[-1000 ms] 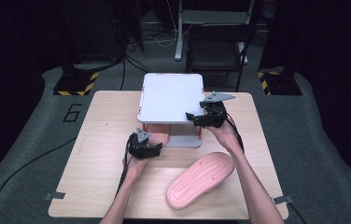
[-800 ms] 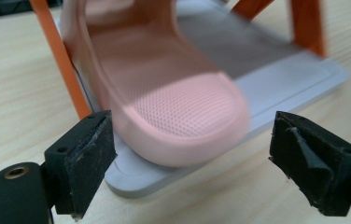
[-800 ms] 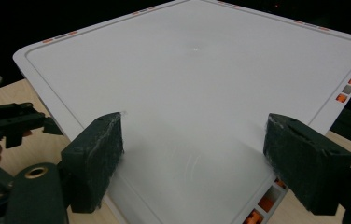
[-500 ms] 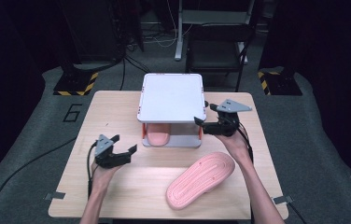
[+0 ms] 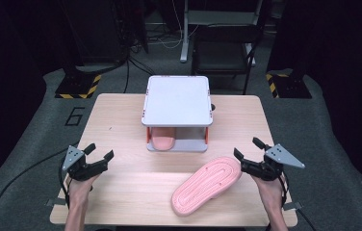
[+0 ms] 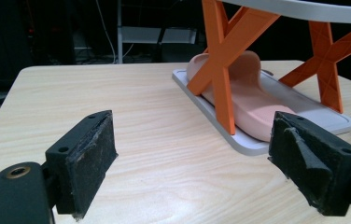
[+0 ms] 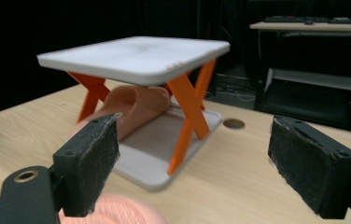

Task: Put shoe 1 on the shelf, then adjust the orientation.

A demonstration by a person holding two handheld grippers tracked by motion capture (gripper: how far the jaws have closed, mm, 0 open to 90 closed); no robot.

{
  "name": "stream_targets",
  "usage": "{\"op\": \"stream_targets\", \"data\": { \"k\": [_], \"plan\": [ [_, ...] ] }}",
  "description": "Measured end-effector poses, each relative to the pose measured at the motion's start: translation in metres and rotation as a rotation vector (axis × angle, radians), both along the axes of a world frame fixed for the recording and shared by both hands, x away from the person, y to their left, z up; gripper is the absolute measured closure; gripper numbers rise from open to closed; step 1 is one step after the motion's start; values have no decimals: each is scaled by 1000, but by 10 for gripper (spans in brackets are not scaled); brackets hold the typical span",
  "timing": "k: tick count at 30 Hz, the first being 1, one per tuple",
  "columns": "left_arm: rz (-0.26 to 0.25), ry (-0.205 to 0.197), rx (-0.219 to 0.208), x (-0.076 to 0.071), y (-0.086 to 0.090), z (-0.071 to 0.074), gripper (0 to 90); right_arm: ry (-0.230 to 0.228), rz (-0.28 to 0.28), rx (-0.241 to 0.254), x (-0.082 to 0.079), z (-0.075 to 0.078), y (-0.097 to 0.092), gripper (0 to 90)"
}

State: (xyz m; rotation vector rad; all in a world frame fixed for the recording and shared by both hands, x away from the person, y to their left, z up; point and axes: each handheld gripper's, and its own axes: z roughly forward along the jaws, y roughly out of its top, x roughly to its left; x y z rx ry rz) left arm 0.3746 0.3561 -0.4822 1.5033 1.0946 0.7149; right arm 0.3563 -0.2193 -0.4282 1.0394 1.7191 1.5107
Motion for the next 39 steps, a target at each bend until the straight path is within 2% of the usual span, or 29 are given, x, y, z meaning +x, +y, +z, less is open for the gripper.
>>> {"op": "stream_targets", "data": {
  "k": [2, 4, 5, 7, 13, 16, 18, 19, 21, 23, 25, 31, 32, 34, 36, 39],
  "plan": [
    [2, 6, 3, 0, 0, -1, 150, 30, 7, 17, -6, -10, -7, 158],
    [6, 9, 6, 0, -1, -2, 152, 38, 3, 8, -11, -17, -13, 159],
    [2, 16, 5, 1, -1, -3, 152, 33, 1, 21, -14, -21, -16, 159],
    [8, 25, 3, 1, -2, -4, 153, 48, 10, 39, -18, -26, -21, 161],
    [6, 20, -5, 1, -3, -4, 155, 70, 45, 48, -30, -35, -24, 168],
    [6, 18, -6, 1, -3, -4, 155, 78, 77, 11, -38, -42, -20, 171],
    [6, 25, 2, 0, -3, -4, 155, 88, 87, 10, -40, -44, -19, 171],
    [7, 28, 3, 0, -4, -4, 155, 103, 100, -19, -42, -48, -15, 171],
    [7, 29, 3, 1, -4, -5, 155, 106, 107, -31, -42, -51, -13, 172],
    [6, 29, 3, 1, -5, -6, 156, 118, 126, -12, -40, -55, -9, 172],
    [8, 29, 2, 1, -5, -5, 157, 104, 129, -17, -35, -55, -6, 172],
    [18, 39, 9, 2, -4, -6, 159, 110, 100, -19, -15, -50, 3, 174],
    [20, 37, 2, 2, -3, -6, 159, 103, 84, -36, -9, -50, 5, 181],
    [30, 30, -6, 2, -3, -6, 160, 123, 81, -74, -2, -51, 9, 189],
    [31, 33, -5, 2, -2, -5, 160, 126, 86, -86, 3, -53, 13, 189],
    [32, 42, -3, 2, -1, -5, 160, 132, 112, -73, 10, -53, 23, 190]
  ]
}}
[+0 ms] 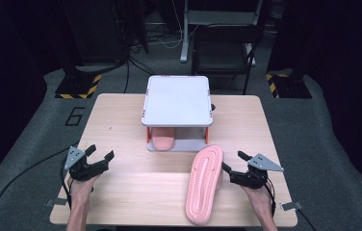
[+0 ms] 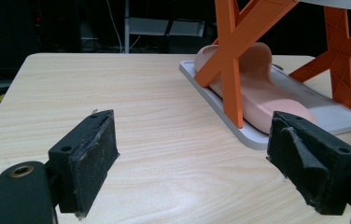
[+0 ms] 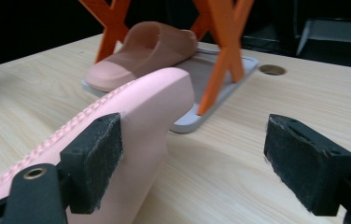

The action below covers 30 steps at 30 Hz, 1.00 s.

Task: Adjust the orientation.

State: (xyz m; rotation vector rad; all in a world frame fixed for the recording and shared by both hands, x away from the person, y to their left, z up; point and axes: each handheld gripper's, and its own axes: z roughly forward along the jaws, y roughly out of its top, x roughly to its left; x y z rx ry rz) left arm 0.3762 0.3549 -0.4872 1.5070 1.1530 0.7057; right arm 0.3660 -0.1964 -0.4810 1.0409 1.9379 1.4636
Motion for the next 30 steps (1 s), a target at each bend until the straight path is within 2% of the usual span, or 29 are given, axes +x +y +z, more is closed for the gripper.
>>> {"op": "stream_targets", "data": {
  "k": [3, 9, 13, 14, 16, 18, 19, 21, 25, 28, 30],
  "plan": [
    [0, -3, 1, 0, 0, 0, 160, -2, 27, -18, 3, 0, 13, 189],
    [1, -2, 2, 0, -1, 0, 162, 33, 77, -22, 9, -6, 41, 188],
    [0, -5, 4, 0, -1, 1, 162, 32, 76, 17, 13, -6, 50, 192],
    [2, -7, 0, 0, -2, 0, 162, 32, 76, 14, 12, -6, 52, 200],
    [-4, -4, 4, 0, -2, 0, 162, 39, 78, -25, 12, -8, 53, 193],
    [-6, -5, 4, -1, -2, 1, 162, 45, 67, -12, 9, -10, 52, 197],
    [-2, -10, 0, 0, -2, 1, 162, 53, 58, 22, 5, -12, 50, 200],
    [1, -6, 1, -1, -1, 2, 162, 58, 37, 58, 0, -15, 45, 205],
    [1, -7, 0, -1, -1, 2, 163, 71, -7, 92, -6, -24, 34, 220],
    [-1, -8, -1, 0, -1, 2, 163, 101, -67, 79, -3, -32, 24, 222],
    [-3, -7, 3, 0, -3, 2, 163, 118, -71, 77, 1, -34, 22, 222]
  ]
}}
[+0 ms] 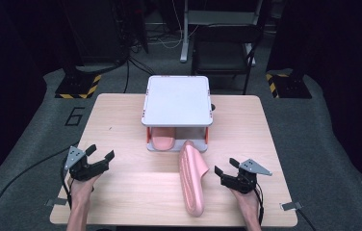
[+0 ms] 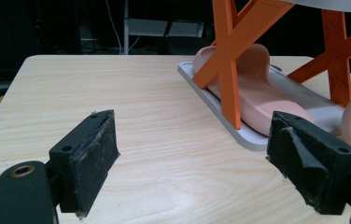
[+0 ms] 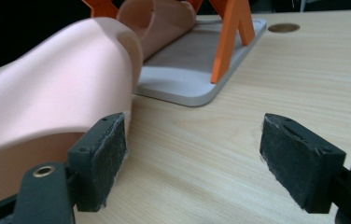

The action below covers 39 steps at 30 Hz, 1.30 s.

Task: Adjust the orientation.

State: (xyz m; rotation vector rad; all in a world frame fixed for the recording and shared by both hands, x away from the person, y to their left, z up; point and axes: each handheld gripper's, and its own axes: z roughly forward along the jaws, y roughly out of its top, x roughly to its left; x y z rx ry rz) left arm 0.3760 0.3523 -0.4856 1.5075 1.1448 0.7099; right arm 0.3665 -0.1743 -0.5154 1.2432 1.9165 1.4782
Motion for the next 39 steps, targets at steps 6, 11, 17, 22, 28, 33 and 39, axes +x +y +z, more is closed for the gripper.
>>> {"op": "stream_targets", "data": {
  "k": [6, 11, 17, 22, 28, 33, 39],
  "plan": [
    [-8, 6, 8, 0, -2, 0, 164, 23, 46, -46, 3, -1, 18, 240],
    [-8, 5, 6, 0, -2, -1, 164, -22, 75, -12, 0, 6, 28, 242],
    [-6, 5, 6, 0, -3, -1, 165, -39, 125, -27, -2, 13, 44, 242],
    [-6, 5, 6, 0, -2, -1, 165, -58, 168, -28, -7, 19, 52, 243],
    [-5, 6, 7, 0, -3, -1, 166, -78, 233, -42, -11, 22, 65, 235],
    [-6, 4, 3, 0, -2, -1, 166, -101, 302, -90, -18, 24, 81, 232],
    [-4, -4, 0, 0, -2, 0, 166, -104, 316, -106, -17, 20, 90, 228]
  ]
}}
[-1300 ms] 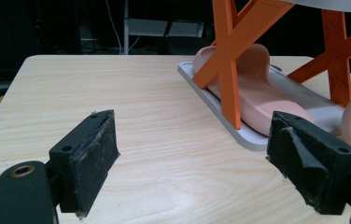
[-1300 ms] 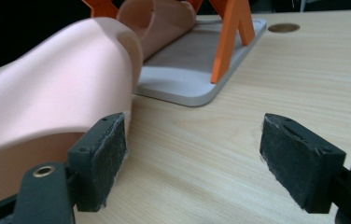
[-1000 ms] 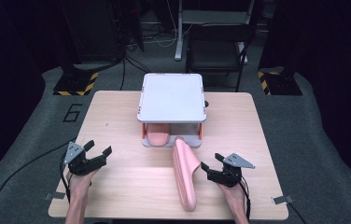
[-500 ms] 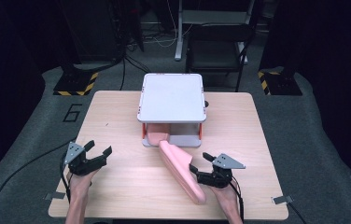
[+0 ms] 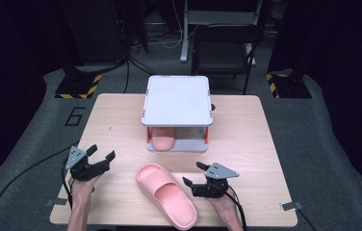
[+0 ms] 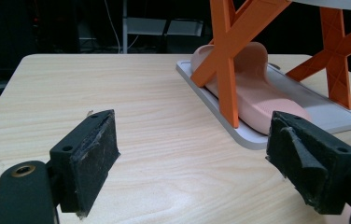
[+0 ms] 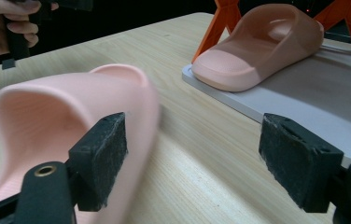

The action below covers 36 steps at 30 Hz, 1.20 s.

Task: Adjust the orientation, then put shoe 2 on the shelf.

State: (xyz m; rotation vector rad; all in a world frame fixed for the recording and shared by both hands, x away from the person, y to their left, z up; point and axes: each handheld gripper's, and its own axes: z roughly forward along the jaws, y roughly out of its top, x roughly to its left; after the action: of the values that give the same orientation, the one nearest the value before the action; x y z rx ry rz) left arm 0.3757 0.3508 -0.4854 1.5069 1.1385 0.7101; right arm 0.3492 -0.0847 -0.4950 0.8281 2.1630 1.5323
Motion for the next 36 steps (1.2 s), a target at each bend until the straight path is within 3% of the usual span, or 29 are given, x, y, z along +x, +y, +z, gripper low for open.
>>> {"op": "stream_targets", "data": {
  "k": [4, 13, 19, 26, 31, 34, 36],
  "plan": [
    [3, 1, -3, -1, 0, 0, 166, 6, -37, 19, 3, 1, -9, 223],
    [-21, 8, 22, 0, -3, -1, 165, 9, -146, 56, 10, 5, -49, 215],
    [-11, -3, 8, 0, -2, -1, 165, -6, -166, 89, 13, 7, -66, 216],
    [-16, 11, 11, 0, -2, -2, 165, 4, -112, 88, 7, 5, -62, 221],
    [-13, 5, 0, 0, -2, -2, 166, -4, -19, 57, 1, 2, -46, 237],
    [-6, 10, -4, 0, -1, -3, 166, -2, 50, 49, -2, 2, -31, 257],
    [-4, 8, -6, 0, 0, -3, 166, 1, 110, 17, -5, 1, -16, 279]
  ]
}}
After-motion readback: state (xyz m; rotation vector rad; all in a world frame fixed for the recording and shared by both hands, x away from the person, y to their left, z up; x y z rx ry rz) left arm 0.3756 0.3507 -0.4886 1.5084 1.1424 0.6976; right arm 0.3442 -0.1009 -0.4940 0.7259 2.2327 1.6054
